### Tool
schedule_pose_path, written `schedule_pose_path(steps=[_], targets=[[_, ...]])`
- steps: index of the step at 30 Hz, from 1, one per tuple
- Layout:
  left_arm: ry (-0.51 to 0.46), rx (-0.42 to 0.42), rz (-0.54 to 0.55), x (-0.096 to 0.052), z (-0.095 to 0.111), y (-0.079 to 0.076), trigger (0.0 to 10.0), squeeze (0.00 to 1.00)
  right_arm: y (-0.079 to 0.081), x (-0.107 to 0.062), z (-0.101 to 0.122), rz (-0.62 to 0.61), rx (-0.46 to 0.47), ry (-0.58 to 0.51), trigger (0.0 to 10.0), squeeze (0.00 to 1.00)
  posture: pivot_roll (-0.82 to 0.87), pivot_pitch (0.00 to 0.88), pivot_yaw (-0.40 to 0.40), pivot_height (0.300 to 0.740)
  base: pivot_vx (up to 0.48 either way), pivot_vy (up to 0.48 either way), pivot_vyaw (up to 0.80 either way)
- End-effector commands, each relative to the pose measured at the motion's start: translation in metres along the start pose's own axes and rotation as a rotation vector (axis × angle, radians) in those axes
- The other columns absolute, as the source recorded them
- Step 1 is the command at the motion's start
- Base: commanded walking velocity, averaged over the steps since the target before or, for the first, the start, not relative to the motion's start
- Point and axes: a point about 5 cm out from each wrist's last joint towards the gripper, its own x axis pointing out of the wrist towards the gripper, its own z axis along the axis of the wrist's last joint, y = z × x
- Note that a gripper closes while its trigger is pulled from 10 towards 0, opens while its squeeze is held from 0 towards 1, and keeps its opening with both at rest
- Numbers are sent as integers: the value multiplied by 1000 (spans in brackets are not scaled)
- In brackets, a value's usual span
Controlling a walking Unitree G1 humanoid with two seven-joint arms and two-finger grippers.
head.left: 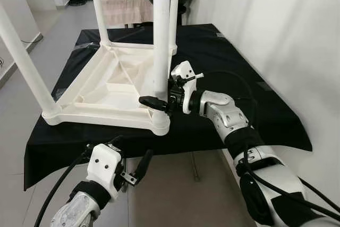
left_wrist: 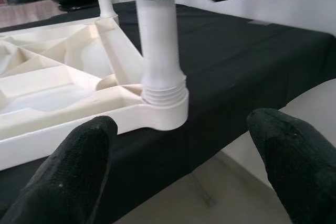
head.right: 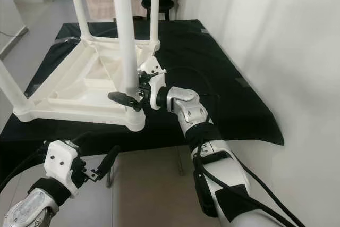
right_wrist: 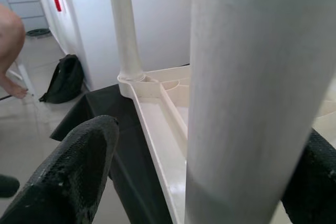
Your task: Building children table
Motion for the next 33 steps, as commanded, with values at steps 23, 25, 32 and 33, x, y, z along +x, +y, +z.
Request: schedule_pose_path(steps=[23,25,32,33], targets=[[27,-62,-37,-11,5,-14,10000,0,-33,-36,-18,-502,77,74,0,0,-47,145,-48,740,0,0,0],[31,-63,-38,-11,3,-14,10000,0,-41,-69,-41,-881,100,159,0,0,-51,135,-50,740,0,0,0],[40,-57,1,-7,0,0,10000,0,-9,-96,-54,-1101,114,83,0,0,-37,97,-19,740,0,0,0],[41,-53,9,-6,0,3,10000,0,-12,-94,-51,-1115,113,63,0,0,-36,95,-15,740,0,0,0]])
